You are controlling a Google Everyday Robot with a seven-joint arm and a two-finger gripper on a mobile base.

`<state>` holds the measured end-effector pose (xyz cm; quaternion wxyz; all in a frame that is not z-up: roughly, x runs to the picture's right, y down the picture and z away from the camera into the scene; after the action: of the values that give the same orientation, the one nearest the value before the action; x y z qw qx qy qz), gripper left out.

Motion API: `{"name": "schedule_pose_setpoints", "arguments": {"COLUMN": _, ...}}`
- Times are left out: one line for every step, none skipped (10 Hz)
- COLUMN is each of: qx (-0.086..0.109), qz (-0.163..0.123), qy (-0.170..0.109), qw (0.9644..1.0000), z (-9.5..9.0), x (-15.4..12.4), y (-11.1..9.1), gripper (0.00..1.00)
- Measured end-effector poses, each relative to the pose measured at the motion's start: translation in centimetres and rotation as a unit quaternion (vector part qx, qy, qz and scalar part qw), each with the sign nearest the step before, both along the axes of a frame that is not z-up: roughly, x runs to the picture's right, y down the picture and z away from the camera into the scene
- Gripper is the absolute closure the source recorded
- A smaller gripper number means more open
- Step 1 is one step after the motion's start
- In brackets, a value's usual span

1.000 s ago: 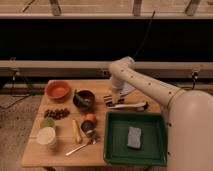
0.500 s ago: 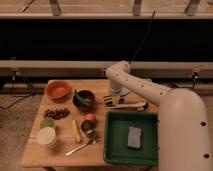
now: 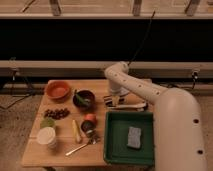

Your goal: Place eraser in metal cup

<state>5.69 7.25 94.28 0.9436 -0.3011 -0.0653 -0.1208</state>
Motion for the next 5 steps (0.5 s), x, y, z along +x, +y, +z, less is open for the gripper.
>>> {"name": "schedule_pose_setpoints", "arguments": {"qx": 0.000, "qz": 0.000, "qy": 0.003, "qw": 1.0000, "z": 0.1, "x": 0.4, "y": 0.1, "gripper": 0.63}}
{"name": "schedule_pose_setpoints", "arguments": {"qx": 0.001, "qz": 0.000, "qy": 0.004, "qw": 1.0000, "z": 0.1, "x": 0.5, "y": 0.0, "gripper": 0.74}}
{"name": "schedule_pose_setpoints", "arguments": {"qx": 0.006, "qz": -0.005, "qy": 0.009, "qw": 0.9999, "z": 0.3, "x": 0.9, "y": -0.4, "gripper": 0.83}}
{"name": "schedule_pose_setpoints", "arguments": {"qx": 0.010, "qz": -0.009, "qy": 0.014, "qw": 0.9998, "z": 0.3, "x": 1.4, "y": -0.6, "gripper": 0.91}}
{"name": "schedule_pose_setpoints", "arguments": {"qx": 0.013, "qz": -0.010, "qy": 0.017, "qw": 0.9997, "z": 0.0, "x": 2.1, "y": -0.6, "gripper": 0.99}}
